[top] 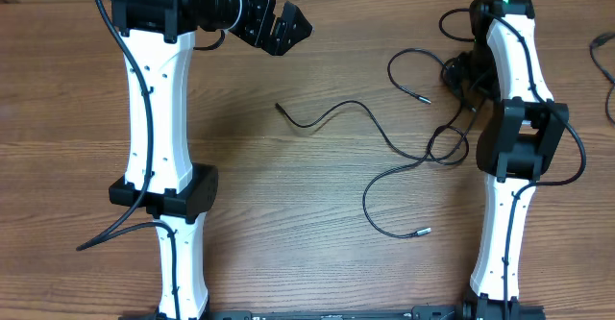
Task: Untangle cables
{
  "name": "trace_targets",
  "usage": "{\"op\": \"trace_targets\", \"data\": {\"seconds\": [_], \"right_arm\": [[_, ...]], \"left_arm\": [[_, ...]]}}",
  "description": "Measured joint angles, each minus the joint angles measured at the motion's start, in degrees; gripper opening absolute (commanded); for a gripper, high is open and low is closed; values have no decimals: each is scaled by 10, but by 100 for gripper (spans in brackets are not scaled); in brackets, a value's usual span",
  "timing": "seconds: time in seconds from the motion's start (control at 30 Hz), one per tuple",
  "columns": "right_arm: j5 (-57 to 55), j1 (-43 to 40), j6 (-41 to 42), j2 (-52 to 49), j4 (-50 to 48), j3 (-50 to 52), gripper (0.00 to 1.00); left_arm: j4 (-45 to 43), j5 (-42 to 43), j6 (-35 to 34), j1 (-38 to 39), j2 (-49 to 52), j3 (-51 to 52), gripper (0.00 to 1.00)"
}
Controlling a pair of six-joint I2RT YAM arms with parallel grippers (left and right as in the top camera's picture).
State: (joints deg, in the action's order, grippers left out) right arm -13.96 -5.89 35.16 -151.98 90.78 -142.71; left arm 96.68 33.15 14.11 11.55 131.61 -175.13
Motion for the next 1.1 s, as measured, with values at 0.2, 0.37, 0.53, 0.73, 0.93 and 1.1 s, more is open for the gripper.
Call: {"op": "trace_targets", "data": {"seconds": [0.2,0.37,0.53,0.73,0.93,1.1], "right_arm": [[-5,-1,-2,0,-21,7,4],[-1,-2,-30,0,-34,6,4],[16,2,-92,0,15,-61,4],[74,19,-138,40,24,-248,4],[188,42,-174,199,3,-353,4],[253,61,-196,323,-64,-370,4]], "left_arm": [[0,0,0,5,0,0,100],[0,0,0,9,1,0,100],[0,0,0,9,2,0,100],[0,-3,0,9,3,0,100],[0,-5,3,9,5,0,100],[0,-7,11,9,8,0,100]]}}
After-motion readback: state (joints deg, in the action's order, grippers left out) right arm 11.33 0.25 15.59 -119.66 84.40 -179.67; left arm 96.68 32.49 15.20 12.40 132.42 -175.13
